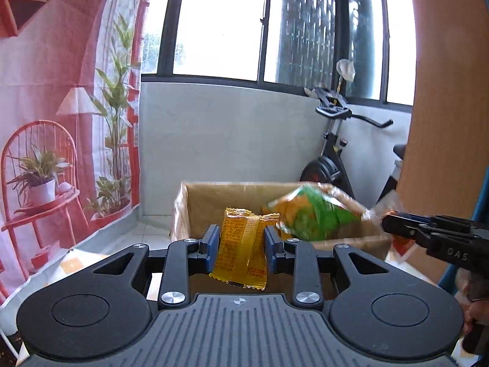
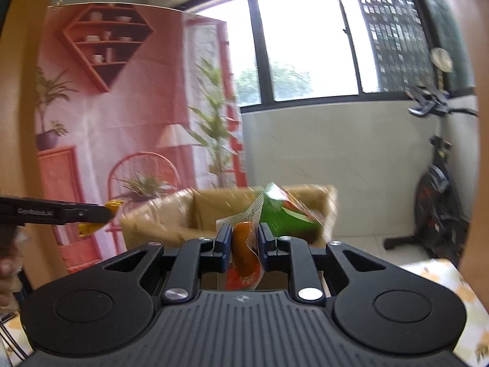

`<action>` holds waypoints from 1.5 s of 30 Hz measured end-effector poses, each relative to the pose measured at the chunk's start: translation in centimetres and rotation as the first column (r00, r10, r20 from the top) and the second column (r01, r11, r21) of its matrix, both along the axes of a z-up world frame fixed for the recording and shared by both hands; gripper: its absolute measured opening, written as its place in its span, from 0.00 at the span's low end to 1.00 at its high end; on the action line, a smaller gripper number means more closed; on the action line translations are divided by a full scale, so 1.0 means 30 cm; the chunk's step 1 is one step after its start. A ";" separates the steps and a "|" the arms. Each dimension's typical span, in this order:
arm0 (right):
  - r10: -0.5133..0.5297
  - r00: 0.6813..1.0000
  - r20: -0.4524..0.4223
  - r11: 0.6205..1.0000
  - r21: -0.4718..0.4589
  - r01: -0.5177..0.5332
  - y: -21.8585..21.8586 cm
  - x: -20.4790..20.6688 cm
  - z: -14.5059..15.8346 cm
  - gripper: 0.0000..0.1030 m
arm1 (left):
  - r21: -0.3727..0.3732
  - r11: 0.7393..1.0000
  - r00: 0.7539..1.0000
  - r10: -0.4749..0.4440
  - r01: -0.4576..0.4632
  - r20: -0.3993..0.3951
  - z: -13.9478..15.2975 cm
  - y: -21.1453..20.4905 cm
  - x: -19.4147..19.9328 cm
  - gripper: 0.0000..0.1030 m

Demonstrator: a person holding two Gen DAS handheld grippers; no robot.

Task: Organize snacks
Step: 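Lift the yellow packet and orange sausage snack and carry them over the box, then open both grippers to drop the yellow packet and sausage snack inside, then move both grippers back down to the snacks beside the box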

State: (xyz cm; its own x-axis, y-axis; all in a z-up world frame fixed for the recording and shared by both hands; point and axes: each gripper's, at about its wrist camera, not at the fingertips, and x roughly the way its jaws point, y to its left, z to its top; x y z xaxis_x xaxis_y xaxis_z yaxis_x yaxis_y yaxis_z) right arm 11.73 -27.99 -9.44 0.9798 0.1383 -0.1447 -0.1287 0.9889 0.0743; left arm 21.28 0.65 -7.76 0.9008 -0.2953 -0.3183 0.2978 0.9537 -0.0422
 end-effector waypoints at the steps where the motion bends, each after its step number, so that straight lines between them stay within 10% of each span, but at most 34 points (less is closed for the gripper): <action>1: 0.012 1.000 0.007 1.000 -0.010 -0.012 0.016 0.023 0.025 0.20 | -0.003 1.000 1.000 0.004 -0.004 0.003 0.013 -0.002 0.017 0.32; 18: 0.047 0.979 -0.198 0.997 -0.046 -0.058 0.208 0.536 0.018 0.22 | 0.014 1.000 0.988 -0.011 0.013 -0.157 -0.046 0.017 0.307 0.35; 22: 0.032 0.980 -0.195 0.998 -0.047 -0.042 0.188 0.515 0.005 0.47 | 0.047 0.999 0.990 0.014 -0.008 -0.140 -0.063 0.023 0.277 0.50; 45: -0.016 0.996 -0.090 1.000 0.005 0.017 0.079 0.116 -0.064 0.47 | -0.048 0.996 0.992 0.067 -0.073 -0.106 0.010 0.023 0.016 0.49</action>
State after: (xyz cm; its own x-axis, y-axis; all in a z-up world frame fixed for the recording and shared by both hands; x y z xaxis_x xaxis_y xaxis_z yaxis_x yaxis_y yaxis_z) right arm 15.21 -25.61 -11.37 0.9651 0.1234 -0.2311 -0.1050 0.9904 0.0903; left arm 21.76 1.34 -7.46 0.8825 -0.2512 -0.3977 0.2216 0.9678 -0.1195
